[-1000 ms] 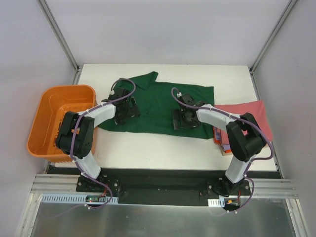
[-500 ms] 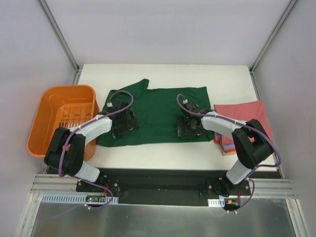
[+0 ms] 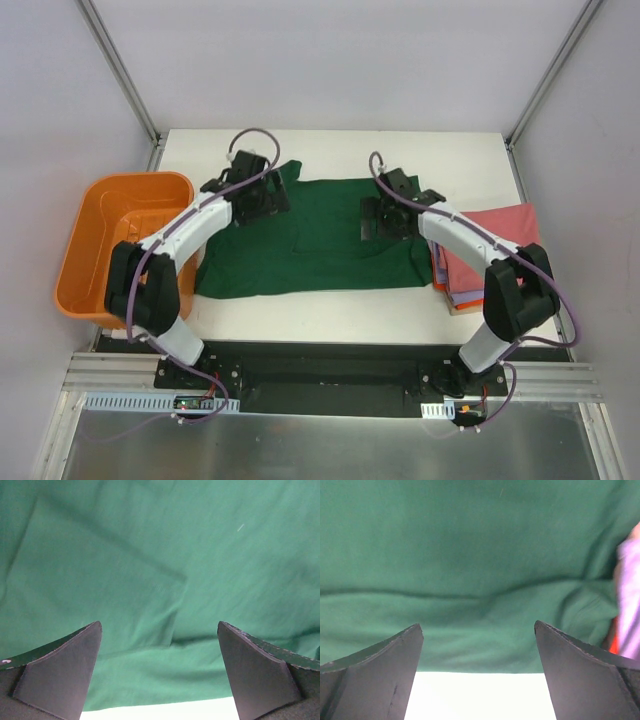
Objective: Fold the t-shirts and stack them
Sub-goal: Fold the flattened tshirt in 1/3 of the way, then grap the side of the flattened tshirt furthest away from the robot with both arms
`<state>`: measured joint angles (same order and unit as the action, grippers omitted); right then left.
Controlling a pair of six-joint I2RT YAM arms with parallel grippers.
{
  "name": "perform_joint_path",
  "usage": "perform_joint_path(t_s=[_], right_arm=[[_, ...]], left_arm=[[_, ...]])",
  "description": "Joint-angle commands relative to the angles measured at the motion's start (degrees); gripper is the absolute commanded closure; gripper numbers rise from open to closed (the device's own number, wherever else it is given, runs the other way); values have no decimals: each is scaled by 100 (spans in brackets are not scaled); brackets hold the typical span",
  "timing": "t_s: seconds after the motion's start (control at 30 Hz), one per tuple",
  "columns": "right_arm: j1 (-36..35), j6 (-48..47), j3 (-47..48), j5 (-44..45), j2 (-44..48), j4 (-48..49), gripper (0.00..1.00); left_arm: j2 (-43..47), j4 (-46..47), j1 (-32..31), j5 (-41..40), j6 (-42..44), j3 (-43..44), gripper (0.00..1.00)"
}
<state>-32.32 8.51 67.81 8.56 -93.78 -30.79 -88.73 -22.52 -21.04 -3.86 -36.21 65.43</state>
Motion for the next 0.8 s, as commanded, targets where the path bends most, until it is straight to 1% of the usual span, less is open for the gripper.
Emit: perform_joint_path(t_s=[0.0,0.13,0.2,0.3,0.33,0.47,0.53,0.6,0.67,0.77], right_arm=[[760,-280,960,-213,-245,-51,4],[1314,-342,1935,-522,-1009,-76,4],[1499,-446,2558,-566,-1527,-120,4],[1702,-570,3377,-618,-2169,-226,4],[1781,-570,3614,-575,-2354,-226,4],[2009,-474,4572,-732,-3285,-173,4],[2097,-307,5056,-986,-3725,-95,4],[2168,-175,5504,-1023,-4112,11,4],[2177,-166,5786,-936,-4385,177,4],[2194,-140,5928,-610,-4605,345,4]], left_arm=[[-1152,-111,-23,-125,1254,1487,2],[-2304,-375,12,-54,1712,2840,10],[-3006,-638,82,95,1818,3621,16],[-3685,-946,214,131,1906,4528,27],[-3869,-999,240,96,1942,4723,29],[-4345,-1114,276,227,2144,5234,34],[-4486,-1131,276,254,2232,5287,35],[-4583,-1140,276,166,2302,5287,36],[-4697,-1149,284,131,2320,5331,37],[-4890,-1158,311,183,2241,5532,41]])
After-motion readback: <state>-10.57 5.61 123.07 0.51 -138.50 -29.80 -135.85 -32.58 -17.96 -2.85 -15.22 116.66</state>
